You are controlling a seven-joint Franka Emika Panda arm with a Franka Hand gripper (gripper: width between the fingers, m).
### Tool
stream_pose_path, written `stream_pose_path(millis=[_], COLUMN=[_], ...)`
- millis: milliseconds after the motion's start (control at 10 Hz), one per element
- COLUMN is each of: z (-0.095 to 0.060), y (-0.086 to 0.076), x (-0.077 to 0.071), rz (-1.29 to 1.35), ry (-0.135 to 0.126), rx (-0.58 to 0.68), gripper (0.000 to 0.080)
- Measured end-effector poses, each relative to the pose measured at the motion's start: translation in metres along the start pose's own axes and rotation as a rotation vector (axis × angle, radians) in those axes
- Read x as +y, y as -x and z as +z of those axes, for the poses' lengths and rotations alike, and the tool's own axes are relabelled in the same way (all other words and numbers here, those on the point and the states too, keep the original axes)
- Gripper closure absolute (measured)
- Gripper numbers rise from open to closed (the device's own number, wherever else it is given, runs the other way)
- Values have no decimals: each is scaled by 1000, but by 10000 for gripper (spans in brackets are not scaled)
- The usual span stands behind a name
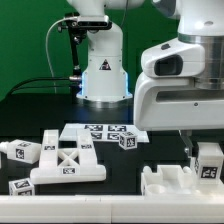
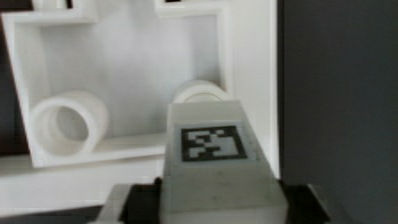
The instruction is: Assemble chair
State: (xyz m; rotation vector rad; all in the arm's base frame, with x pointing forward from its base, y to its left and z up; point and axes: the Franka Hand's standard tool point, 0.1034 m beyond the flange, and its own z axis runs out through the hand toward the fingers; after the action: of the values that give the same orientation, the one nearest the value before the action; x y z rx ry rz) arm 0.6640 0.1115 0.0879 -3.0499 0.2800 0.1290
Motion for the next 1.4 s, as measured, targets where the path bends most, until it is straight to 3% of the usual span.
stream_pose_path(millis=[200,500,800,900,1000,1200,1400], z=[0,1,1,1,2,-2,-1], y=[3,7,9,9,10,12,15], x=[1,5,5,5,4,1,2], rz=[211,667,957,957,903,627,271], ry=[-9,-92,-116,-117,-105,-69,-33], rx=[76,142,139,138,134,109,93], gripper=[515,515,515,441,441,184,160])
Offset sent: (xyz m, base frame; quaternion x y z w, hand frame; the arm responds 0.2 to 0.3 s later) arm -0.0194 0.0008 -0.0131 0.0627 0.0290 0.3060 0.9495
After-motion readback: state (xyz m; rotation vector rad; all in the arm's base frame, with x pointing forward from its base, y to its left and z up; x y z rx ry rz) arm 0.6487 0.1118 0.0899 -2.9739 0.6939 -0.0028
